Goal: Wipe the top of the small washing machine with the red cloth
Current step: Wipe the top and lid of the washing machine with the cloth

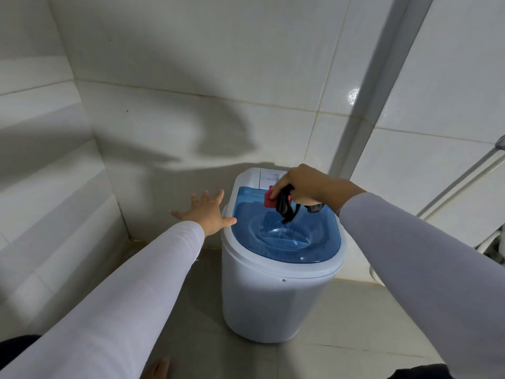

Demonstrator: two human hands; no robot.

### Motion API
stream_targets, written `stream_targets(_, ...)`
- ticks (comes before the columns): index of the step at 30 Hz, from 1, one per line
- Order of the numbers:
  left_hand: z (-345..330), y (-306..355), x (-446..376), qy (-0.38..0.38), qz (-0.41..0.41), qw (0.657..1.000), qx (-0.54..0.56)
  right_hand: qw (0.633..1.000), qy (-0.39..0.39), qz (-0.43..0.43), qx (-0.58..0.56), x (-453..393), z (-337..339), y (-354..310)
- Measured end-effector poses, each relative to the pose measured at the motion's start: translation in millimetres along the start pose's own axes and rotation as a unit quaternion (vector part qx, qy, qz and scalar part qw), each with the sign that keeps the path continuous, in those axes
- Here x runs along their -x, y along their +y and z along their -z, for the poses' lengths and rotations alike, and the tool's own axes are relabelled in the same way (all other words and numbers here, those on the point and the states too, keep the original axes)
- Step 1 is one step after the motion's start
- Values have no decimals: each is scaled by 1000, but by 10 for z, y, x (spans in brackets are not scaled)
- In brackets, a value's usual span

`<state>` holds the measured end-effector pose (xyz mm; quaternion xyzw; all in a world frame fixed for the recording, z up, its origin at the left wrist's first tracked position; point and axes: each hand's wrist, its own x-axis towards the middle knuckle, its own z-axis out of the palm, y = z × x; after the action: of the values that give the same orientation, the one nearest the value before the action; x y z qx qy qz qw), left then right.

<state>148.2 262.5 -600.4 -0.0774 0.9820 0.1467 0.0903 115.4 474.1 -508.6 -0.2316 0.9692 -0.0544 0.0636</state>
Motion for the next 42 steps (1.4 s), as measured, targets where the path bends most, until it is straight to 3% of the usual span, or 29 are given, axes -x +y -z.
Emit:
stream_targets(10, 34, -57, -102, -14, -23, 998, 48, 990, -73, 74, 97, -266, -204, -492)
stream_targets(16, 160, -162, -334, 23, 4, 997, 76, 989, -86, 72, 100, -305, -305, -461)
stream_targets(30, -25, -102, -802, -2, -7, 990, 140, 982, -112, 101, 114, -305, -385, -387)
stream_targets(42, -34, -92, -785, 27, -21, 993, 111, 978, -109, 127, 124, -140, -310, -289)
